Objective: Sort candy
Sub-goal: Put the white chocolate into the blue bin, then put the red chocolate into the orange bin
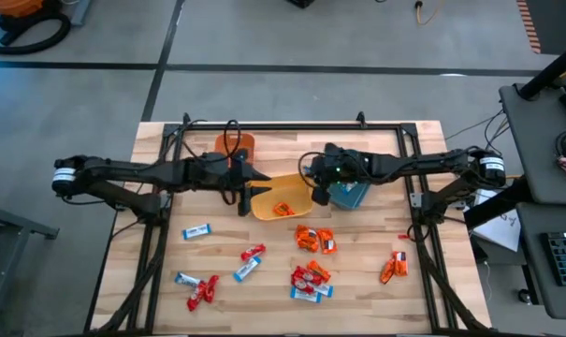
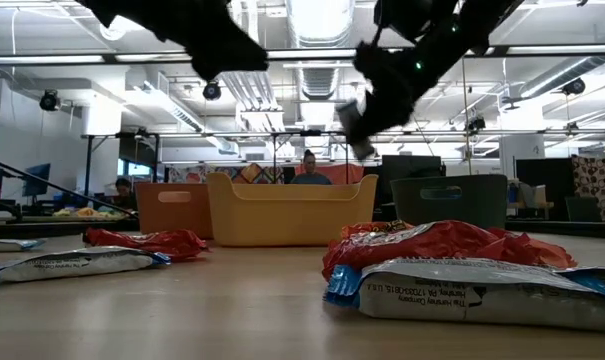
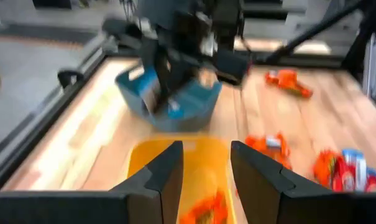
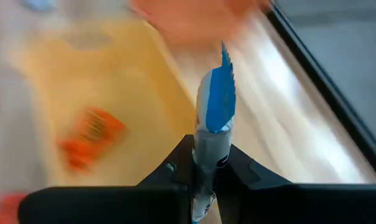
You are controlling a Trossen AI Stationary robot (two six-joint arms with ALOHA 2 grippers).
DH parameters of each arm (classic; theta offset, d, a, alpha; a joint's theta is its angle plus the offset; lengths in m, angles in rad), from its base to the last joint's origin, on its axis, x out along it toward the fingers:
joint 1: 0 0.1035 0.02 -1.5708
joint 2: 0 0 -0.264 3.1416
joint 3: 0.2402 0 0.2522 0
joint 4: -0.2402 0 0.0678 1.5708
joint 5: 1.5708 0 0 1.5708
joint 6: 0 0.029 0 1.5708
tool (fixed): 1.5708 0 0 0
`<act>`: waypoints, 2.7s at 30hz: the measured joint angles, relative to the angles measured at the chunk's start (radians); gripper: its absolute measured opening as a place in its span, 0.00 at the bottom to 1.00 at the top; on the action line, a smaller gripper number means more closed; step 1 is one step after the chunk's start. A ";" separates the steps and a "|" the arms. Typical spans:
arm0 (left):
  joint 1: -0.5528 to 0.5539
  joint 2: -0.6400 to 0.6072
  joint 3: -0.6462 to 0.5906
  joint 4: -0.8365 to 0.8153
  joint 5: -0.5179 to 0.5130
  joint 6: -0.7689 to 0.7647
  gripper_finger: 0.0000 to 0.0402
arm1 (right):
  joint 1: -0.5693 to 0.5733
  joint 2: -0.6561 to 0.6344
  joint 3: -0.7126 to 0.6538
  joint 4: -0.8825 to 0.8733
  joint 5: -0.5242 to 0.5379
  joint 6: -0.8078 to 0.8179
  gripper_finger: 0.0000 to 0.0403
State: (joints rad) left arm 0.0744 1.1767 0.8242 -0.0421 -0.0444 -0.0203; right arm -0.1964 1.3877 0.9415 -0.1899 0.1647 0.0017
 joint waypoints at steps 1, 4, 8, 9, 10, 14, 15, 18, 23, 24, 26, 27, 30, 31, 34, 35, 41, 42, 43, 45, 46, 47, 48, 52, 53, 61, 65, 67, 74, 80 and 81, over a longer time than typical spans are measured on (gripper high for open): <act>0.004 -0.009 0.000 -0.036 0.000 0.000 0.29 | -0.006 0.000 0.007 -0.053 0.046 0.021 0.08; 0.030 -0.039 0.000 -0.144 0.000 0.004 0.28 | -0.030 0.001 0.033 -0.225 0.138 0.100 0.08; 0.120 -0.068 0.000 -0.295 0.000 0.038 0.26 | -0.067 0.000 0.054 -0.402 0.161 0.201 0.08; 0.155 -0.076 0.000 -0.319 0.000 0.051 0.26 | -0.078 0.000 0.055 -0.427 0.161 0.218 0.08; 0.199 -0.085 0.000 -0.339 0.000 0.067 0.25 | -0.090 0.000 0.055 -0.444 0.161 0.223 0.08; 0.365 -0.102 0.000 -0.366 0.004 0.179 0.22 | -0.141 0.001 0.055 -0.520 0.155 0.218 0.08; 0.399 -0.107 0.000 -0.366 0.008 0.198 0.21 | -0.153 0.001 0.055 -0.541 0.146 0.215 0.08; 0.478 -0.127 0.000 -0.377 0.038 0.240 0.20 | -0.168 0.001 0.055 -0.604 0.095 0.205 0.08; 0.579 -0.187 0.000 -0.443 0.070 0.231 0.20 | -0.200 -0.005 0.052 -0.630 0.072 0.200 0.08; 0.595 -0.200 0.000 -0.467 0.081 0.213 0.20 | -0.202 -0.005 0.048 -0.632 0.075 0.230 0.08; 0.624 -0.223 -0.004 -0.481 0.099 0.173 0.20 | -0.199 -0.005 0.046 -0.633 0.069 0.295 0.08; 0.635 -0.233 -0.004 -0.479 0.116 0.158 0.20 | -0.197 -0.005 0.046 -0.630 0.063 0.311 0.08; 0.644 -0.257 -0.004 -0.466 0.145 0.128 0.20 | -0.192 -0.005 0.046 -0.631 0.061 0.320 0.08; 0.644 -0.260 -0.004 -0.466 0.147 0.111 0.20 | -0.192 -0.005 0.046 -0.632 0.062 0.313 0.08; 0.646 -0.269 -0.004 -0.473 0.152 0.054 0.20 | -0.193 -0.005 0.045 -0.639 0.063 0.304 0.08; 0.651 -0.272 -0.004 -0.469 0.151 0.033 0.20 | -0.194 -0.005 0.045 -0.639 0.063 0.304 0.08; 0.664 -0.277 -0.004 -0.445 0.161 -0.025 0.20 | -0.194 -0.005 0.048 -0.642 0.066 0.276 0.08; 0.664 -0.274 -0.005 -0.444 0.161 -0.020 0.20 | -0.194 -0.005 0.048 -0.643 0.071 0.275 0.08; 0.664 -0.269 -0.007 -0.444 0.161 -0.017 0.20 | -0.195 -0.005 0.048 -0.642 0.071 0.275 0.08; 0.664 -0.254 -0.012 -0.445 0.161 -0.005 0.20 | -0.195 -0.005 0.048 -0.641 0.072 0.273 0.08; 0.664 -0.245 -0.014 -0.445 0.160 0.006 0.20 | -0.195 -0.005 0.048 -0.639 0.075 0.265 0.08; 0.664 -0.237 -0.016 -0.446 0.160 0.019 0.20 | -0.195 -0.005 0.048 -0.634 0.088 0.245 0.08; 0.664 -0.227 -0.016 -0.445 0.160 0.029 0.20 | -0.195 -0.005 0.048 -0.629 0.105 0.229 0.08; 0.663 -0.190 -0.014 -0.426 0.161 0.027 0.20 | -0.204 -0.004 0.048 -0.599 0.122 0.137 0.12; 0.661 -0.182 -0.010 -0.425 0.161 0.027 0.20 | -0.210 -0.004 0.048 -0.600 0.122 0.135 0.14; 0.600 -0.167 -0.043 -0.418 0.165 -0.022 0.20 | -0.230 -0.008 0.047 -0.706 0.116 0.251 0.32; 0.539 -0.196 -0.041 -0.421 0.296 -0.088 0.20 | -0.223 -0.035 0.053 -0.729 0.115 0.344 0.35; 0.487 -0.217 -0.042 -0.420 0.358 -0.139 0.20 | -0.201 -0.053 0.053 -0.714 0.112 0.376 0.35; 0.227 -0.255 -0.055 -0.449 0.288 -0.274 0.20 | -0.083 -0.114 0.053 -0.544 0.124 0.390 0.36; -0.013 -0.241 -0.055 -0.456 0.209 -0.308 0.20 | 0.006 -0.153 0.053 -0.471 0.124 0.381 0.36; -0.051 -0.236 -0.055 -0.456 0.192 -0.317 0.20 | 0.016 -0.157 0.053 -0.465 0.125 0.382 0.36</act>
State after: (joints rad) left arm 0.0234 0.9402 0.7693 -0.4980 0.1475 -0.3376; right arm -0.1804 1.2303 0.9943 -0.6551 0.2893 0.3835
